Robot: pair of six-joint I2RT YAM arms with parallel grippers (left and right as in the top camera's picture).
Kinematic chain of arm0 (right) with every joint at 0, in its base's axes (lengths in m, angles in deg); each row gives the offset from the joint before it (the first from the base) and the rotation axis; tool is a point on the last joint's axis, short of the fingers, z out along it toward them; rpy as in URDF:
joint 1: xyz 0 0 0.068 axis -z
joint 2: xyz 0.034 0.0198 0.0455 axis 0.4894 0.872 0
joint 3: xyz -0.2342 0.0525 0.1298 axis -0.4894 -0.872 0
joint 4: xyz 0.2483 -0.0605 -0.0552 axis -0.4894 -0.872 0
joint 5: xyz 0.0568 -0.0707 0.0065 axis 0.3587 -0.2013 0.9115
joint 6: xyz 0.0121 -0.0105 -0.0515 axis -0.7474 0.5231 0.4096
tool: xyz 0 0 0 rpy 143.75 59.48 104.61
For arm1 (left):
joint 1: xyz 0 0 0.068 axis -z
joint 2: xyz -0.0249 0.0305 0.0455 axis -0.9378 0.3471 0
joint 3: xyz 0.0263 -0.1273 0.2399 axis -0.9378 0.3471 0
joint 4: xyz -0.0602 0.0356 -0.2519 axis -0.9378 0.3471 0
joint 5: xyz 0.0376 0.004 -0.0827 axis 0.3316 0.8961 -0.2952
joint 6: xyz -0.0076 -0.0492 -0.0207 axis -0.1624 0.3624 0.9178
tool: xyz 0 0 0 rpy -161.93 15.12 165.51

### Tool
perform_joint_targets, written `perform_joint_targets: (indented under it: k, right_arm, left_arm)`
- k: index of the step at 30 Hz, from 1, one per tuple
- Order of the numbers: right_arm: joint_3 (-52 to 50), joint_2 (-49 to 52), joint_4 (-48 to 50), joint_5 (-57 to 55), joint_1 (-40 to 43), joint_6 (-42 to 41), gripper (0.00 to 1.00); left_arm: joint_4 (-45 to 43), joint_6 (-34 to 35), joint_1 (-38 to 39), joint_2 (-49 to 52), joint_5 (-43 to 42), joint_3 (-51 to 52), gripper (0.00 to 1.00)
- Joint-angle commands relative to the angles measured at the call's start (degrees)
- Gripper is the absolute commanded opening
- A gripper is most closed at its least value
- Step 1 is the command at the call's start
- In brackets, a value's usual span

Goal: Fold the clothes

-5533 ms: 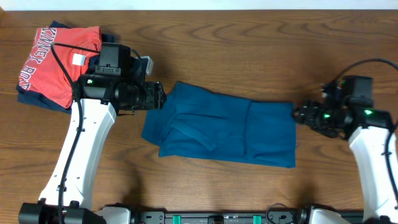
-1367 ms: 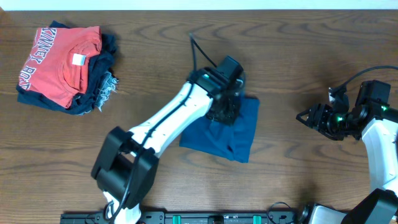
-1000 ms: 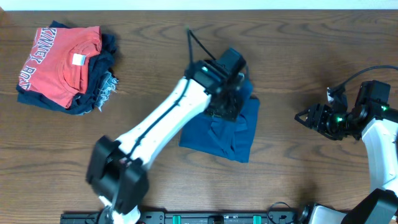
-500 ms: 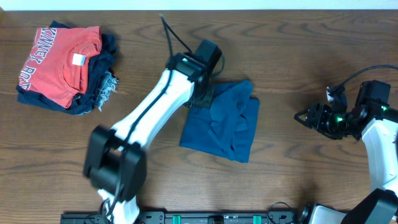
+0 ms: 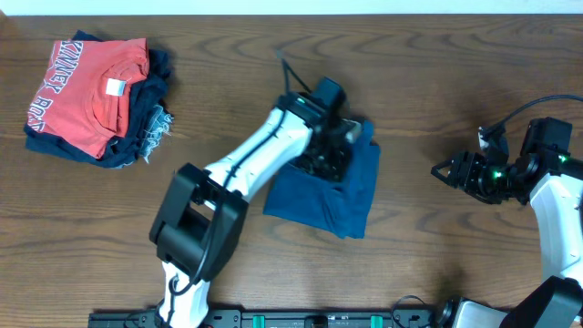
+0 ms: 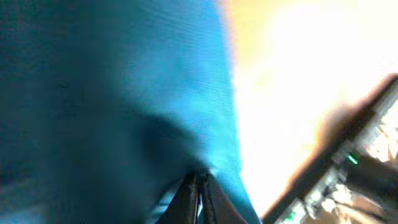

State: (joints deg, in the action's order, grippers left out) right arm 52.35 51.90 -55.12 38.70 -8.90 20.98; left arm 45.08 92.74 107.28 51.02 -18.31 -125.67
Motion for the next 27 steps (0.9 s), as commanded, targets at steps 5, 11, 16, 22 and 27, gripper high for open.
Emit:
perform_joint_targets:
  k: [5, 11, 16, 22, 27]
  right_arm:
    - [-0.13, 0.20, 0.74, 0.96, 0.26, 1.09, 0.64]
    - [-0.13, 0.20, 0.72, 0.98, 0.26, 1.09, 0.65]
    - [-0.13, 0.20, 0.72, 0.96, 0.26, 1.11, 0.65]
    - [-0.13, 0.20, 0.76, 0.98, 0.26, 1.09, 0.65]
    - [-0.13, 0.20, 0.74, 1.01, 0.26, 1.07, 0.64]
  left_arm:
    - [1.16, -3.50, 6.16, -2.99, -6.05, -0.68, 0.07]
    - [7.39, -3.30, 3.17, -8.70, 3.78, -5.64, 0.08]
    - [8.44, -1.49, -0.52, -13.75, 21.24, -5.90, 0.08]
    - [2.64, -1.46, -3.52, -10.80, 23.80, -2.25, 0.06]
    - [-0.31, -0.85, -2.80, -3.69, 22.23, -0.79, 0.06]
